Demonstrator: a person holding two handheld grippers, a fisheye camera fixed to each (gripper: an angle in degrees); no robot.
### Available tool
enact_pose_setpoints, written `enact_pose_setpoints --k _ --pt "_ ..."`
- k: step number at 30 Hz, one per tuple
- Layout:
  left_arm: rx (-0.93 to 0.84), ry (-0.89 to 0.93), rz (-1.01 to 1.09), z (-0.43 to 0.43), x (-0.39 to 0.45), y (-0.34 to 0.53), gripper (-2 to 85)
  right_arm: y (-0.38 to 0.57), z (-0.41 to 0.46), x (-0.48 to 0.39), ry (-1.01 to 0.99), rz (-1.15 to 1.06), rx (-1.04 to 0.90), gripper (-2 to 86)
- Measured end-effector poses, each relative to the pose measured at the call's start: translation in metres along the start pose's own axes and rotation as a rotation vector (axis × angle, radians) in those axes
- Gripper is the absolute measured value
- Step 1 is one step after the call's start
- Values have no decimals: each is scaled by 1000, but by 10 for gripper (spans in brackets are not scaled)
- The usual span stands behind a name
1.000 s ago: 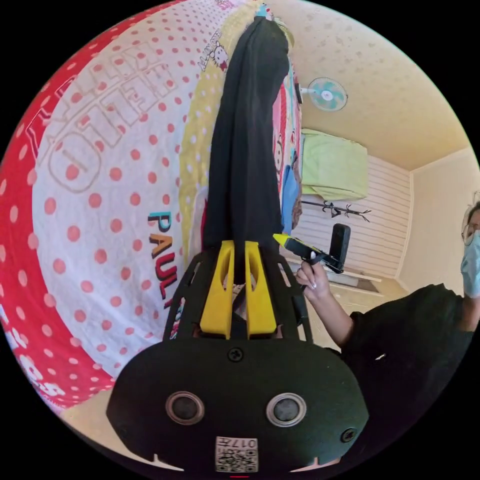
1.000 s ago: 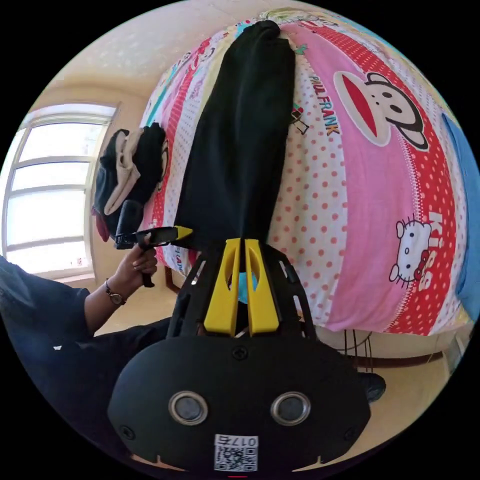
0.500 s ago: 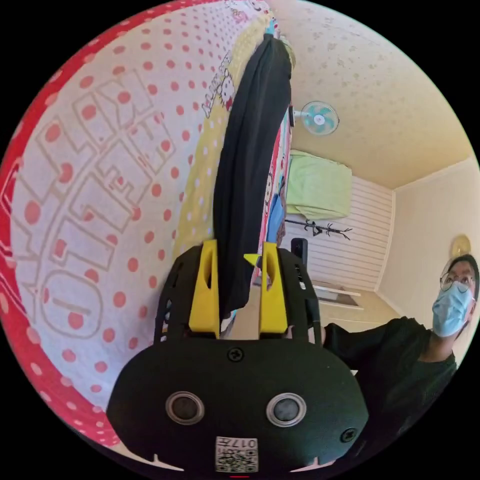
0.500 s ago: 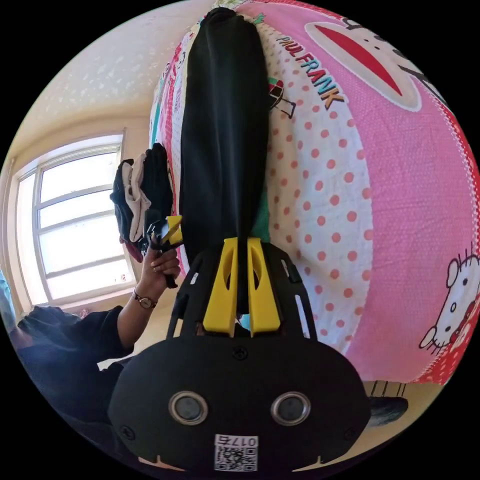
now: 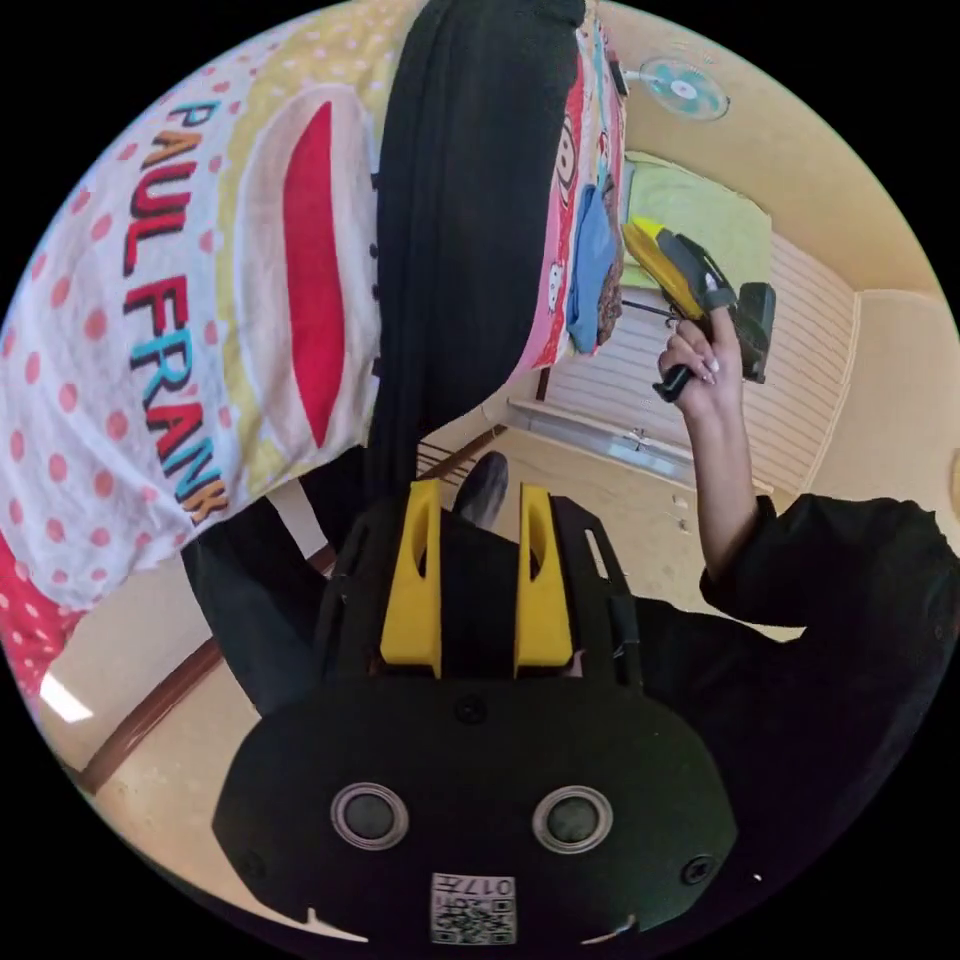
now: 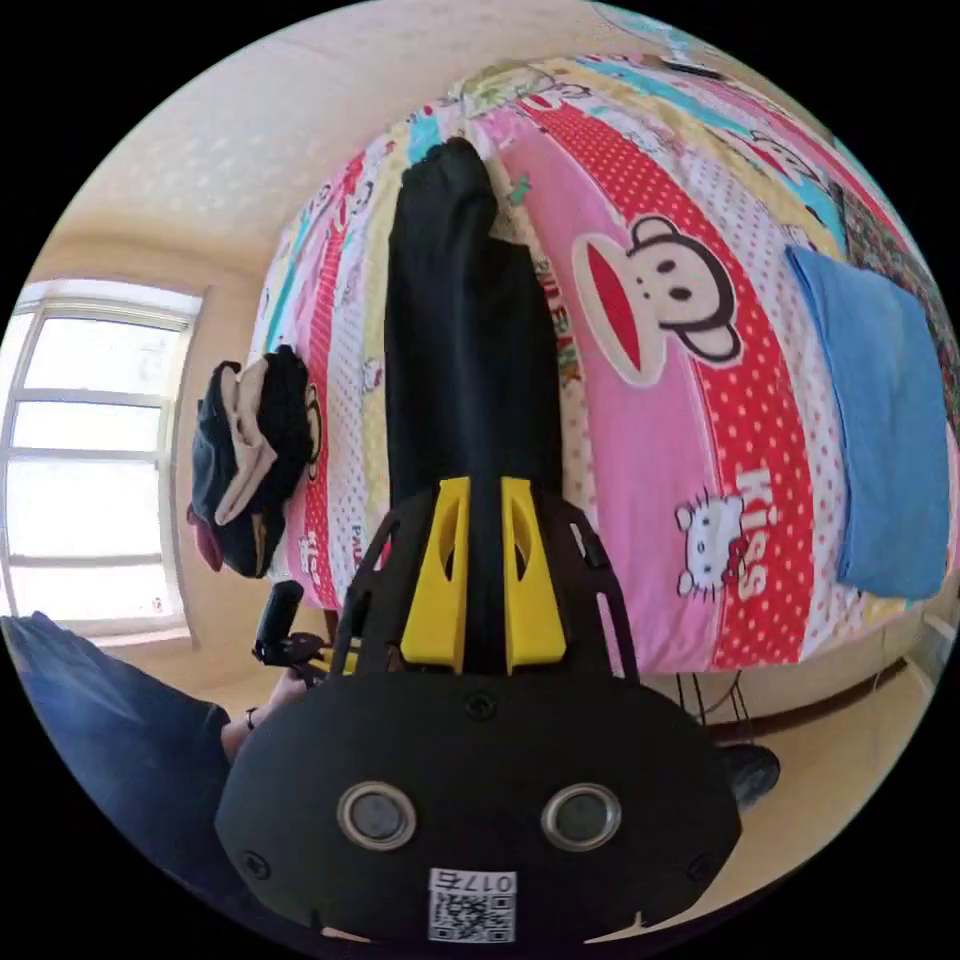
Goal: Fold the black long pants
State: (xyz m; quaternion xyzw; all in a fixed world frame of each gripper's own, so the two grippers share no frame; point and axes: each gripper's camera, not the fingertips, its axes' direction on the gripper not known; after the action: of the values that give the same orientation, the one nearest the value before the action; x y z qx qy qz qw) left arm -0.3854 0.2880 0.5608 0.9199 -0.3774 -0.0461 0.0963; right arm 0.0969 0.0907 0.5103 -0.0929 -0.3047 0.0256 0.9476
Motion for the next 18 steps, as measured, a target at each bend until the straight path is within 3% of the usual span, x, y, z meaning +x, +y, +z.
enact_pose_setpoints --k 4,8,10,18 --pt "138 5 11 -24 5 -11 88 -131 63 -77 30 -267 91 67" --pt "222 15 37 -36 14 0 87 -217 140 -106 147 -210 1 101" --pt "239 35 35 -35 13 7 85 -226 169 -100 191 -153 -93 93" --pt "304 72 -6 -30 -9 31 82 -185 130 -115 21 -203 84 42"
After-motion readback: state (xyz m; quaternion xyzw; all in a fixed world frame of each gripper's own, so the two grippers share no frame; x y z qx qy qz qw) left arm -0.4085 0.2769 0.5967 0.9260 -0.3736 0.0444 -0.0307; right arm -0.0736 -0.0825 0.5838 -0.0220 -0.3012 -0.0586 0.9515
